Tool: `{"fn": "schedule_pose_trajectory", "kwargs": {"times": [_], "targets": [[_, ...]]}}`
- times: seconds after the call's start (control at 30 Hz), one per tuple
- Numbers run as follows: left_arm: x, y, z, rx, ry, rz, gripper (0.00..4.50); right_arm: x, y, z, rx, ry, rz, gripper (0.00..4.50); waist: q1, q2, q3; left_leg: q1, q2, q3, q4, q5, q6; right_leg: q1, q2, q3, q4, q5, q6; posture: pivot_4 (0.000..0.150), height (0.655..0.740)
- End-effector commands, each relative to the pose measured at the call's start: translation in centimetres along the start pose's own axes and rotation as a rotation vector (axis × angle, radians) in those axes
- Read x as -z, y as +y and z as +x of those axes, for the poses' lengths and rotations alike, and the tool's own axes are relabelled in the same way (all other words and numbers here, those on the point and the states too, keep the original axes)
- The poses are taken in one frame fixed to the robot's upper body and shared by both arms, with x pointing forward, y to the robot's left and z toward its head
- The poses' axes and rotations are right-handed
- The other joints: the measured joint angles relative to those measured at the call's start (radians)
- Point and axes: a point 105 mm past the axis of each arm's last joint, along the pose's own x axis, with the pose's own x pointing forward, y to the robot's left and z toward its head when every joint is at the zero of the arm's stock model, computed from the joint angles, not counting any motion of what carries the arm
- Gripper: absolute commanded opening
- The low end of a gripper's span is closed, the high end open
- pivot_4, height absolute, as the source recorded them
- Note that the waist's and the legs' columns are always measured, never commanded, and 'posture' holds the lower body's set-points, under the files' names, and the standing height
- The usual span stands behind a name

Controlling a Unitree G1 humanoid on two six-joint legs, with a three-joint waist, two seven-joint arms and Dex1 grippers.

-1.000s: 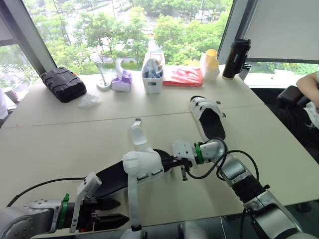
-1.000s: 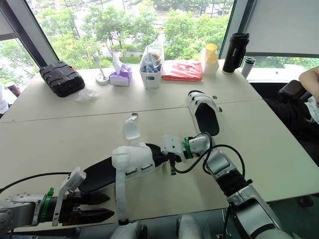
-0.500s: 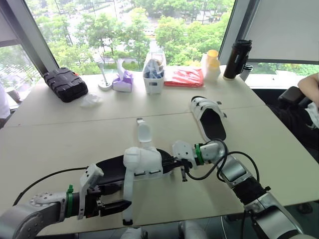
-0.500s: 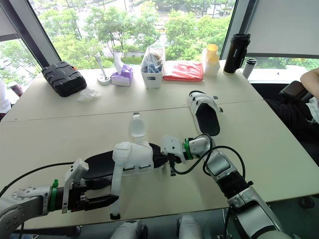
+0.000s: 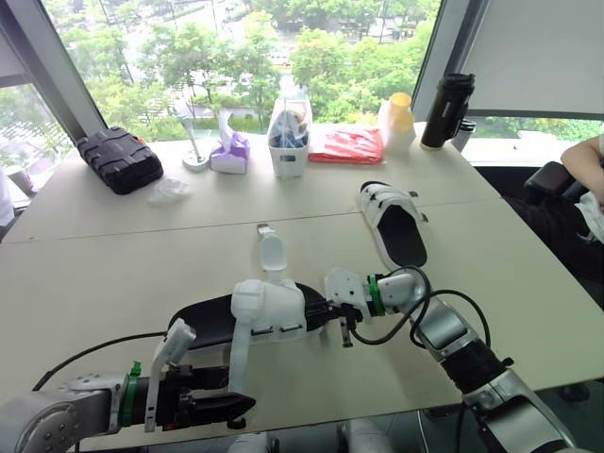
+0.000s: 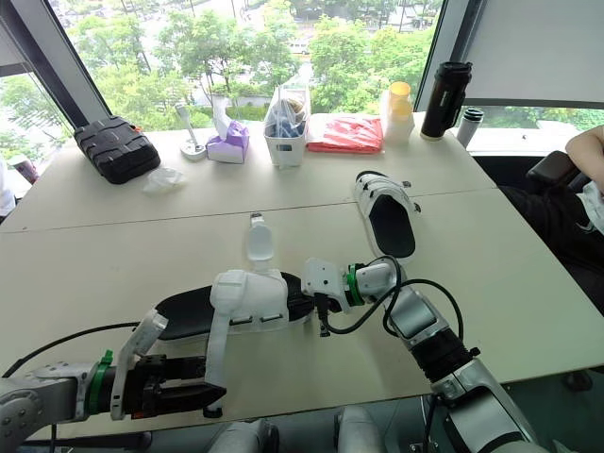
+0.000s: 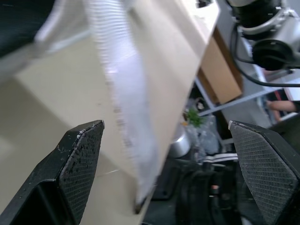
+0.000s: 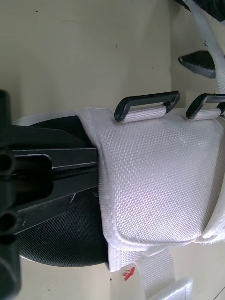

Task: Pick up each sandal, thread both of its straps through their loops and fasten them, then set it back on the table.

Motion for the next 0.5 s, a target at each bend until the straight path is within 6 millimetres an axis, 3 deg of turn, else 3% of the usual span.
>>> {"fn": "schedule_pose_trajectory", "kwargs": {"times": [0.03, 0.23, 0.27, 0.33, 0.5], "targets": [[-0.36, -0.40, 0.75, 0.027, -0.008, 0.019, 4.43, -0.18, 0.12, 0.24, -0.010, 0.002, -0.018, 0.00, 0.001, 0.000, 0.000, 0.000, 0.000, 0.000, 0.000, 0.000, 0.000, 0.000, 0.000, 0.000, 0.000, 0.000, 0.000, 0.150, 0.7400], [-0.56, 0.07, 1.01, 0.010, -0.012, 0.017, 4.43, -0.08, 0.10, 0.13, -0.006, 0.006, -0.020, 0.00, 0.000, 0.000, 0.000, 0.000, 0.000, 0.000, 0.000, 0.000, 0.000, 0.000, 0.000, 0.000, 0.000, 0.000, 0.000, 0.150, 0.7400], [-0.56, 0.17, 0.97, 0.007, -0.014, 0.014, 4.19, -0.06, 0.10, 0.12, -0.005, 0.006, -0.020, 0.00, 0.000, 0.000, 0.000, 0.000, 0.000, 0.000, 0.000, 0.000, 0.000, 0.000, 0.000, 0.000, 0.000, 0.000, 0.000, 0.150, 0.7400], [-0.46, 0.26, 0.91, 0.003, -0.009, 0.012, 3.57, -0.04, 0.12, 0.10, -0.004, 0.006, -0.017, 0.00, 0.000, 0.000, 0.000, 0.000, 0.000, 0.000, 0.000, 0.000, 0.000, 0.000, 0.000, 0.000, 0.000, 0.000, 0.000, 0.150, 0.7400], [-0.32, 0.35, 0.74, 0.000, -0.008, 0.006, 1.08, -0.02, 0.17, 0.11, -0.003, 0.005, -0.016, 0.00, 0.000, 0.000, 0.000, 0.000, 0.000, 0.000, 0.000, 0.000, 0.000, 0.000, 0.000, 0.000, 0.000, 0.000, 0.000, 0.150, 0.7400]]}}
